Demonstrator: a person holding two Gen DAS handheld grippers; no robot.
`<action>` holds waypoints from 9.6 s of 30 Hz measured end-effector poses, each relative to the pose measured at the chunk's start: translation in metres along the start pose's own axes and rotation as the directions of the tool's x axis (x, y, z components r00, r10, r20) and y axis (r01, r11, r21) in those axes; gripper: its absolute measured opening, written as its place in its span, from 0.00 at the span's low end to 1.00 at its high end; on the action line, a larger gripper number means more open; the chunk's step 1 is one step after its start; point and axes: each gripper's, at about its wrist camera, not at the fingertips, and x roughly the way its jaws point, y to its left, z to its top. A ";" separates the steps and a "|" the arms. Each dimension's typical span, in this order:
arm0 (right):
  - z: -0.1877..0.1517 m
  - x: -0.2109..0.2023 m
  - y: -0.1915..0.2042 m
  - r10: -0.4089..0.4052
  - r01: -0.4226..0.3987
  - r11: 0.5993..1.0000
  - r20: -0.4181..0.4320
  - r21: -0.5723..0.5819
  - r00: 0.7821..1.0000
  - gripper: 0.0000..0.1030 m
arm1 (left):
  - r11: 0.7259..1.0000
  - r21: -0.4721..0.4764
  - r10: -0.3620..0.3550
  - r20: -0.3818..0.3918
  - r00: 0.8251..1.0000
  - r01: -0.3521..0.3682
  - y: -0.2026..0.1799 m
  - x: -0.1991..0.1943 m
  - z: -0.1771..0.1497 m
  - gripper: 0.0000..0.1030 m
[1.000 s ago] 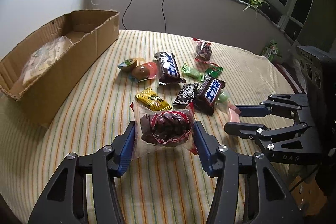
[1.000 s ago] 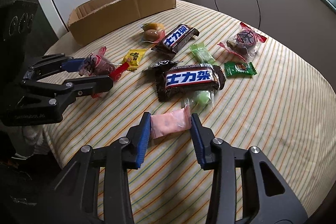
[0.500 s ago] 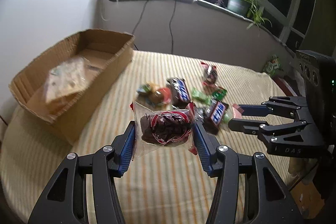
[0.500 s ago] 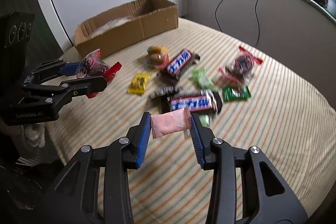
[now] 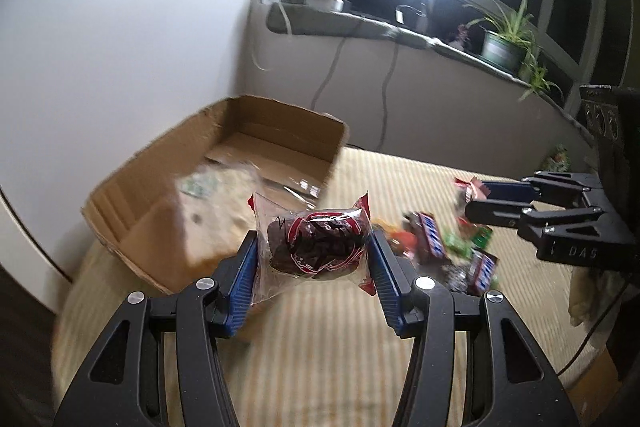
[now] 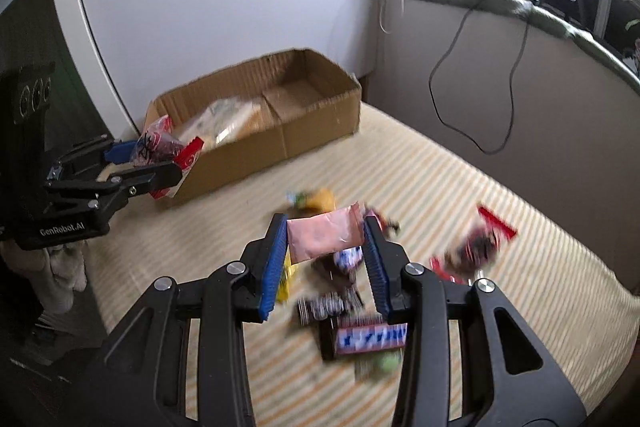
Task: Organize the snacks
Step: 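Carry both candies into the cardboard box and open both grippers, then withdraw both grippers from the box back toward the remaining snacks, then grasp the black candy packet with the left gripper while the right grasps the green candy, then carry the black packet and green candy toward the cardboard box, then open both grippers to drop the black packet and green candy into the box, then withdraw both grippers from the box back toward the remaining snacks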
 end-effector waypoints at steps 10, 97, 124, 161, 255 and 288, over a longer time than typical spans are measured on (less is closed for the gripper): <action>0.057 0.045 0.014 0.028 -0.028 0.998 0.001 -0.052 1.000 0.38 | 0.998 -0.035 0.056 0.012 0.998 -0.056 0.034 0.009 0.014 0.51; -0.028 -0.031 -0.047 -0.127 0.123 0.987 0.027 0.102 0.992 1.00 | 0.997 0.044 -0.067 -0.060 0.996 0.070 -0.040 0.009 -0.028 0.70; -0.102 0.010 -0.059 -0.028 0.048 0.991 -0.158 0.123 0.987 0.48 | 0.959 0.087 -0.241 -0.252 0.937 0.270 -0.101 0.071 -0.032 0.31; -0.108 -0.006 -0.062 -0.043 0.062 0.988 -0.135 0.144 0.990 0.20 | 0.957 0.124 -0.227 -0.253 0.940 0.264 -0.105 0.068 -0.039 0.23; 0.112 0.137 0.012 0.093 -0.093 0.996 -0.009 -0.014 0.996 0.89 | 1.000 -0.009 0.005 -0.015 1.000 -0.005 0.037 0.026 0.017 0.49; -0.026 0.005 -0.042 -0.041 0.043 0.992 -0.018 0.117 0.999 0.89 | 0.988 0.044 -0.142 -0.092 0.986 0.146 -0.042 0.020 -0.019 0.49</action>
